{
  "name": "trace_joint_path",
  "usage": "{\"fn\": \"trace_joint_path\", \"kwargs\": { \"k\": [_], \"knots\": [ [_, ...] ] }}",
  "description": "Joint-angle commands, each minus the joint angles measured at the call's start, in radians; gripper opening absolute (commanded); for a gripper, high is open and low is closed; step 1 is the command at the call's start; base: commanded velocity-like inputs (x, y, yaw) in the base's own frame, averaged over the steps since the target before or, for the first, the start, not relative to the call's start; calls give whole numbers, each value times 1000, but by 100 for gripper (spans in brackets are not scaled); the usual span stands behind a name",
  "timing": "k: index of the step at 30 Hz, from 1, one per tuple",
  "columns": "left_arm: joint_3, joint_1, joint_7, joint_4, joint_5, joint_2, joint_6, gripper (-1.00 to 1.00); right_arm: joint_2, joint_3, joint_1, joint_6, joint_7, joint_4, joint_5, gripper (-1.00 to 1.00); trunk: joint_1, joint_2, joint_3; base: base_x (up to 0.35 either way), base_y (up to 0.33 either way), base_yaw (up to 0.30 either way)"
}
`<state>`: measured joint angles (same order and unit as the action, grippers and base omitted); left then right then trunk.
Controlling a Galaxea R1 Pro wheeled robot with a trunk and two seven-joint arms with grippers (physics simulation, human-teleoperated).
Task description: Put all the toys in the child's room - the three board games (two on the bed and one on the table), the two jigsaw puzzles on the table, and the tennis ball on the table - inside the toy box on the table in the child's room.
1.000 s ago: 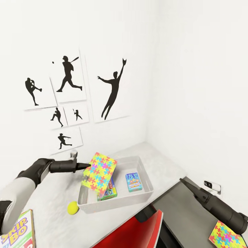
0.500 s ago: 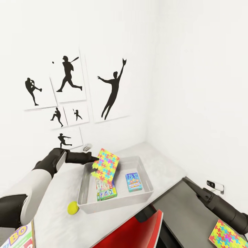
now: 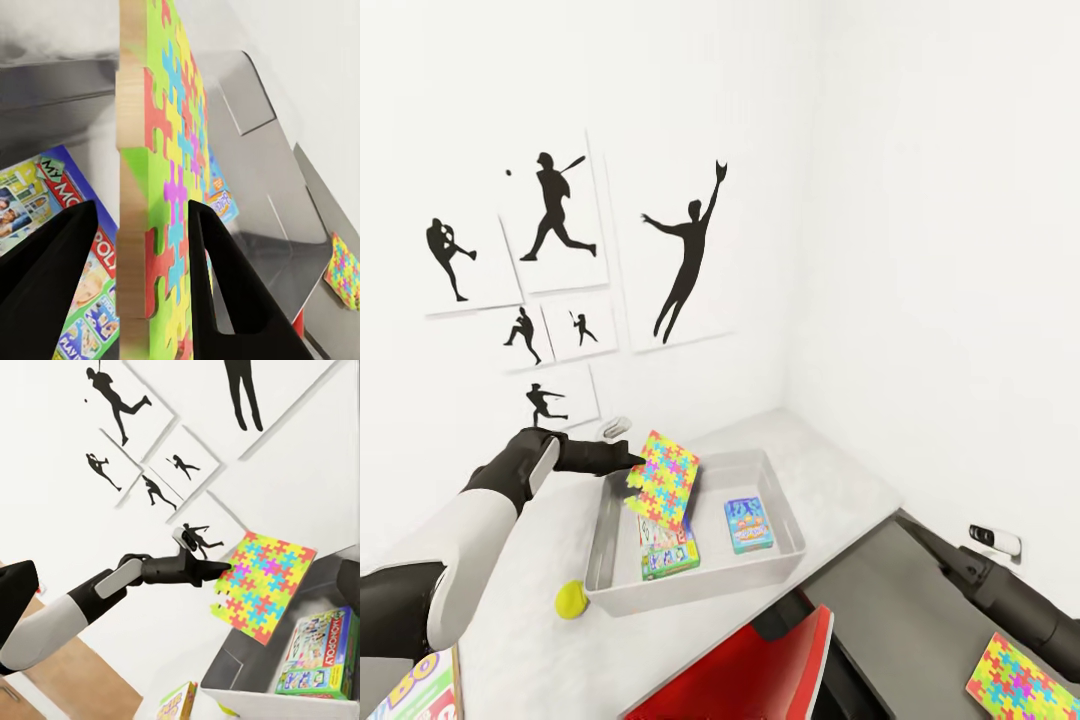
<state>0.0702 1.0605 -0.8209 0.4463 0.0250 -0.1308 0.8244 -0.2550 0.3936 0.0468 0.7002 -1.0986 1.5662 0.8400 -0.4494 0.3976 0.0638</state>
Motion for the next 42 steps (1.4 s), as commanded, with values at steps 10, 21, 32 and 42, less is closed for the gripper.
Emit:
{"fn": "trace_joint_path", "kwargs": {
  "k": [10,21,32,42],
  "knots": [
    [3,1,6,-7,3,1,-63,-100,0,27,1,22,0,-4,2,100,-1,2,19,0,0,0],
    [1,1,6,-8,2,8,-73,-100,0,28,0,20,0,-5,1,100,-1,2,37,0,0,0],
    [-2,0,6,-8,1,13,-80,-100,0,28,1,19,0,-5,1,100,-1,2,55,0,0,0],
    [-4,-1,6,-43,1,13,-99,-100,0,28,0,19,0,-5,1,100,-1,2,71,0,0,0]
  ]
}}
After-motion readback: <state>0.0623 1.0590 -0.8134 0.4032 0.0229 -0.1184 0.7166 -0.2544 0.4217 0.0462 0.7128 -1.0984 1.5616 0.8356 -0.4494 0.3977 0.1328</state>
